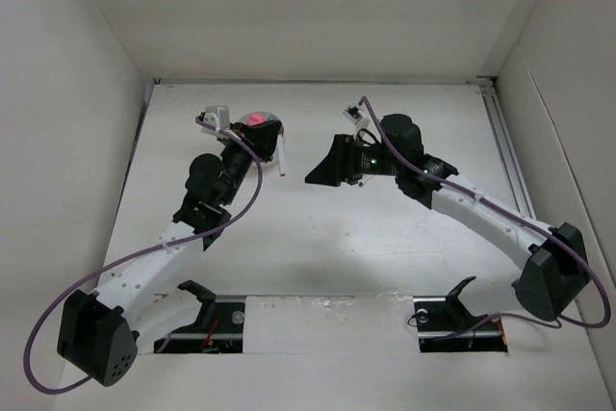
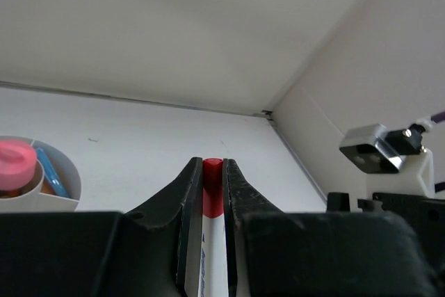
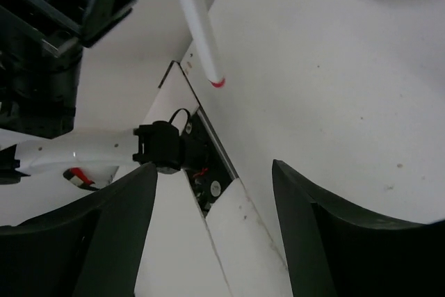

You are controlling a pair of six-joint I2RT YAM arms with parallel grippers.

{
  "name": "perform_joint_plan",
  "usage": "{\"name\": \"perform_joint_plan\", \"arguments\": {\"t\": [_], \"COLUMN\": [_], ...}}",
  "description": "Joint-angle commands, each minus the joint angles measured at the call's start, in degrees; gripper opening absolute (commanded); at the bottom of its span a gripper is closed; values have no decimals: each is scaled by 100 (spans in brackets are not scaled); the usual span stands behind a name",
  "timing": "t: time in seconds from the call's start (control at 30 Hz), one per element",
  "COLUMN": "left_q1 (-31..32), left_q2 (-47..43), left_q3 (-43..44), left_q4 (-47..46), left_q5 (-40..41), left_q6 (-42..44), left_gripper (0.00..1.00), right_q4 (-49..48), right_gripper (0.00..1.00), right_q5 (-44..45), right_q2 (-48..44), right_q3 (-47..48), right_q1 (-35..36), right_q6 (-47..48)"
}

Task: Sort the stationery into containers
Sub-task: Place the pen in the storage box.

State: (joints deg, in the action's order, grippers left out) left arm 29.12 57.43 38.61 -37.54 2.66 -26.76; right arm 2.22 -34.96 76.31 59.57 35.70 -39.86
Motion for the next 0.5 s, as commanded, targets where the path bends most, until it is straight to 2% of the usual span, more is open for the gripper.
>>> {"name": "perform_joint_plan", "arguments": {"t": [0.0,0.27,0.47], "left_q1": [-21,-21,-21], "left_q2": [-276,-539,-882], "left_q3": [-274,-407,-460], "left_q4": [-201,98,370], "left_q5": [-345,-1073,-1373], "left_q6": [-363,-733,-1313], "left_gripper": [0,0,0], "right_q4": [-494,-100,-2], "right_gripper": [73,71,66], "right_q5": [-55,-406,-590], "right_q2": [111,717,903], "right_q3": [659,1539,1733], "right_q1": [165,165,165], "right_q6": [365,1101,1402]}}
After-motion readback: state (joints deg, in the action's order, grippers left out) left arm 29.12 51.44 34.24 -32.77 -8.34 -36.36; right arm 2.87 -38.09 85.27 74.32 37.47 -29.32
